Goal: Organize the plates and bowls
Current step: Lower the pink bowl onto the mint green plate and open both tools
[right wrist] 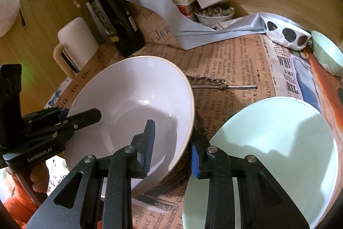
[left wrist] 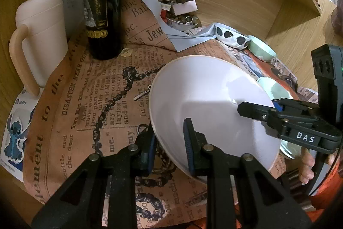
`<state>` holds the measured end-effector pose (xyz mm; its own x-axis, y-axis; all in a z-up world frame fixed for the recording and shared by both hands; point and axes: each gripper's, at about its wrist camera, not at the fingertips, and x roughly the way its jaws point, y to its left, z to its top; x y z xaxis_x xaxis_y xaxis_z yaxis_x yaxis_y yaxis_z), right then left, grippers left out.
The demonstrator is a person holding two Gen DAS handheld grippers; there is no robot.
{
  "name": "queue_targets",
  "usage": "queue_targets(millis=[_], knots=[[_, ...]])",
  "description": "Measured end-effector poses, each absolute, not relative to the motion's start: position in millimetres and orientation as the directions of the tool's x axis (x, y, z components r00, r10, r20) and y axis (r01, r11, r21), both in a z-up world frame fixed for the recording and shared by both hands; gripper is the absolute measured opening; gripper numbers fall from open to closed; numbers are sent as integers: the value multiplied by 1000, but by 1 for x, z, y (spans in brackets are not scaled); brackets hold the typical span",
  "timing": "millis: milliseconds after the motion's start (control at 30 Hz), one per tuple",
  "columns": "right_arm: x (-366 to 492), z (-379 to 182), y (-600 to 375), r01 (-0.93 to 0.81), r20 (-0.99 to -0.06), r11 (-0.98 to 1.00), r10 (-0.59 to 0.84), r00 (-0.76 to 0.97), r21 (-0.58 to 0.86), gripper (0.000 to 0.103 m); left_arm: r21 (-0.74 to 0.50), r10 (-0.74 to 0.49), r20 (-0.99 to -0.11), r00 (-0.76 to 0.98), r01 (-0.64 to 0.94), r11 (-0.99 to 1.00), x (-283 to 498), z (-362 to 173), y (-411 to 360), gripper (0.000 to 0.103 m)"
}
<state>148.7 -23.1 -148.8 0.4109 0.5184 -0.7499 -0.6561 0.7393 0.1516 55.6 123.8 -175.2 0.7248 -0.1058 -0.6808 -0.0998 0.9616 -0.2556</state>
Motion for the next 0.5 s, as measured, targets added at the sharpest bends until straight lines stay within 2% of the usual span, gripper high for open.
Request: queue_targets(millis=[333,400,500], knots=[[148,-146,-24,-664,-745,738,510,430,123,28,-258,-106,-678,727,-100,961,56,-177,123,25],[146,-142,-27,-662,-730,740,516,449,116,39,-248,-86,-678,730,-117,962,55,-176,123,33],[141,-129,-35,-649,-690,756,513,511,81,47,-223,-36,-666,745,-154,963,52,-168,128,38]])
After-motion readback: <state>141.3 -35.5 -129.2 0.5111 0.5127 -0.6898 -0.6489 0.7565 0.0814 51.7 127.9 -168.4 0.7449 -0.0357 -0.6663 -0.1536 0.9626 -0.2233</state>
